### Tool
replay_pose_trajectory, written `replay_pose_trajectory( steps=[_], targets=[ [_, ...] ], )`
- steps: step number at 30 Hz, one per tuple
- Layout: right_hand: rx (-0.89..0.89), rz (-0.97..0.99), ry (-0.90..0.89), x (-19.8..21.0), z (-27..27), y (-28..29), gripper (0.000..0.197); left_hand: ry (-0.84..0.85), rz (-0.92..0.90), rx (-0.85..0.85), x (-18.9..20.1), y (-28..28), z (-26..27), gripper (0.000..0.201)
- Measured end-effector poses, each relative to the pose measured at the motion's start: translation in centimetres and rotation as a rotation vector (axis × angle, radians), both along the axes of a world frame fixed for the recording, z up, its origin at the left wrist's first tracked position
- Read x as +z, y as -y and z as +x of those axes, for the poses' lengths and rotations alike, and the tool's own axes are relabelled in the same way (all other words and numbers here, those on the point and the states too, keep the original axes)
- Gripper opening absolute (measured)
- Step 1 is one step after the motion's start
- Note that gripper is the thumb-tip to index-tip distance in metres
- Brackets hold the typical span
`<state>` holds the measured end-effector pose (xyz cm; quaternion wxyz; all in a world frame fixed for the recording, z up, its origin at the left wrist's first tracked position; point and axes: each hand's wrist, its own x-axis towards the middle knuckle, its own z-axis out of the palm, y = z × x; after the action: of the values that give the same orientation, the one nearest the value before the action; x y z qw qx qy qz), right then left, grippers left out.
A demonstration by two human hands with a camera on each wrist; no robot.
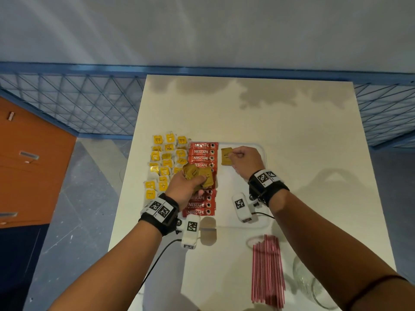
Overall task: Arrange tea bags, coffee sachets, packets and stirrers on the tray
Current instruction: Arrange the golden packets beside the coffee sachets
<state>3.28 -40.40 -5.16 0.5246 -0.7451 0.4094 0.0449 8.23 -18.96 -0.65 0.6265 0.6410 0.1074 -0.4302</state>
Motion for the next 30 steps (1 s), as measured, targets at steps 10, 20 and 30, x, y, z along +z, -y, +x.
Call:
replay_pose_trajectory(
  steps=[10,20,30],
  targets=[
    [-0.049,-0.120,-0.041,0.6,2.6,0.0,0.015,-0.007,-0.006,0.004,-0.7,0.5,0.3,0.012],
    [0.004,-0.235,-0.057,0.7,2.9,-0.1,0.020,0.005,-0.040,0.001,-1.1,0.3,0.4,0.014],
    [-0.026,-0.136,0.047,1.7,1.6,-0.6,0.014,0.039,-0.037,-0.043,-1.0,0.4,0.4,0.016]
  ],
)
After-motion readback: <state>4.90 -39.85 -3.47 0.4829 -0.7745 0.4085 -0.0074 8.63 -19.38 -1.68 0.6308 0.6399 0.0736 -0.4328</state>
